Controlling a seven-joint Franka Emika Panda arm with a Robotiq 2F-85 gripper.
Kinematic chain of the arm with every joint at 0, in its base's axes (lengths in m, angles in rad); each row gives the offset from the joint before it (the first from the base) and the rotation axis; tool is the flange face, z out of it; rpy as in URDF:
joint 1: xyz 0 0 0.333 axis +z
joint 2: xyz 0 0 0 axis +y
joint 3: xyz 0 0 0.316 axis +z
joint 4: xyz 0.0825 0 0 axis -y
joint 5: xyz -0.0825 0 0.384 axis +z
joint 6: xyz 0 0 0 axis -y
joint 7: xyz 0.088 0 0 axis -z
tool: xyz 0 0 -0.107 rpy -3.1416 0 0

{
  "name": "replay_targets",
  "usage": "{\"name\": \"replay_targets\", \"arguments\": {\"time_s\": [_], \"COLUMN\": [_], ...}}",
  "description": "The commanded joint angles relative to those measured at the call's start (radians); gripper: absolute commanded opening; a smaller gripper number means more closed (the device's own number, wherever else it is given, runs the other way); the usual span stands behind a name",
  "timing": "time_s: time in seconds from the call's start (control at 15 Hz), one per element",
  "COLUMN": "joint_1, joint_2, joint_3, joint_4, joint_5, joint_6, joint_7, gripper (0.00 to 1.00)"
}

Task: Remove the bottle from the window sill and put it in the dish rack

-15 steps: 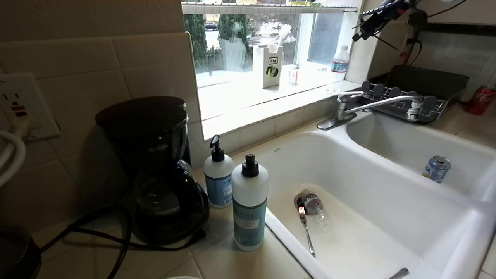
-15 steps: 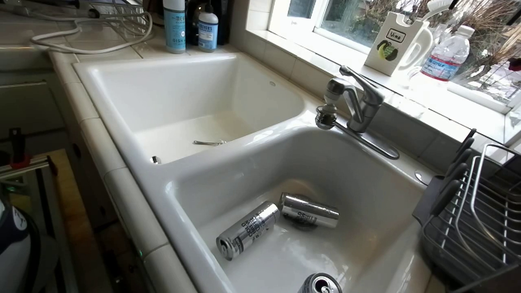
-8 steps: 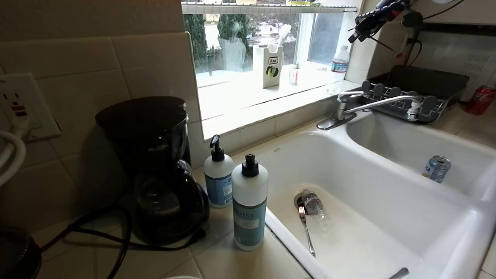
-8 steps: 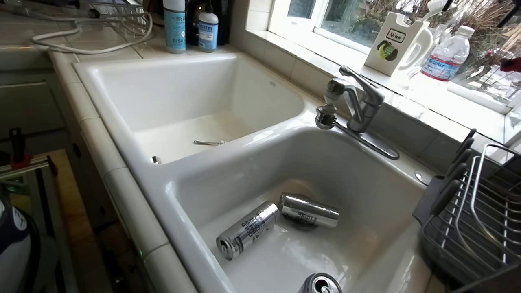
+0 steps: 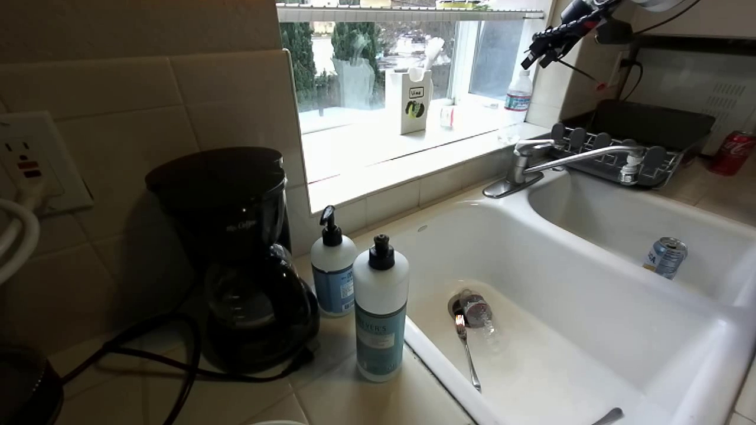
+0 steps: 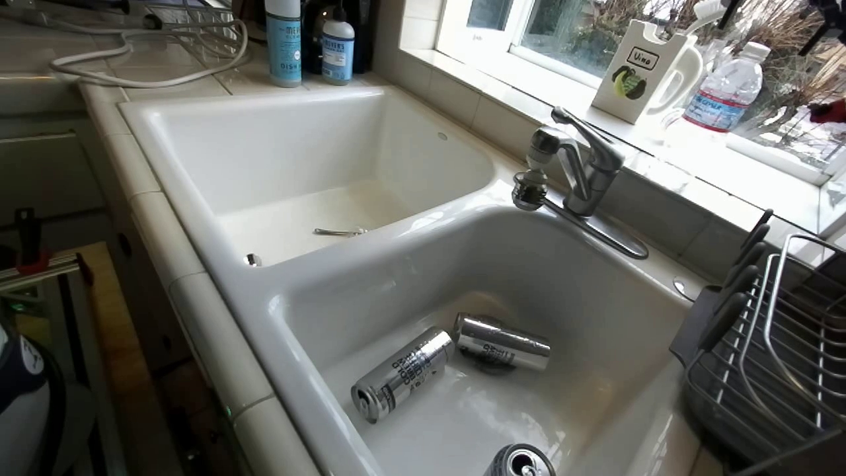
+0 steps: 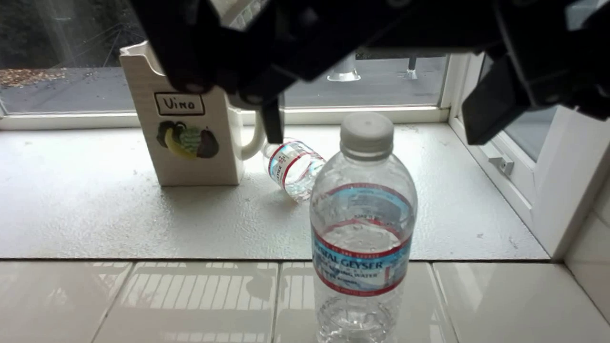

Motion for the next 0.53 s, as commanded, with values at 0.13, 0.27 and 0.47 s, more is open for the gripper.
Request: {"name": "replay_targets", "arguments": {"time_s": [0.13, 0.27, 0.47], "joint_1": [-0.003, -0.002, 0.000], "joint_2": [0.057, 0.066, 0.076], "joint_3": [0.000, 0.000, 0.001], "joint_4": [0.073, 0.083, 0.092], "joint_5": [-0.021, -0.022, -0.025], "joint_6": [-0.016, -0.017, -0.018], "joint_7": [0.039, 0.035, 0.026], "gripper": [0.78, 0.73, 0.64]}}
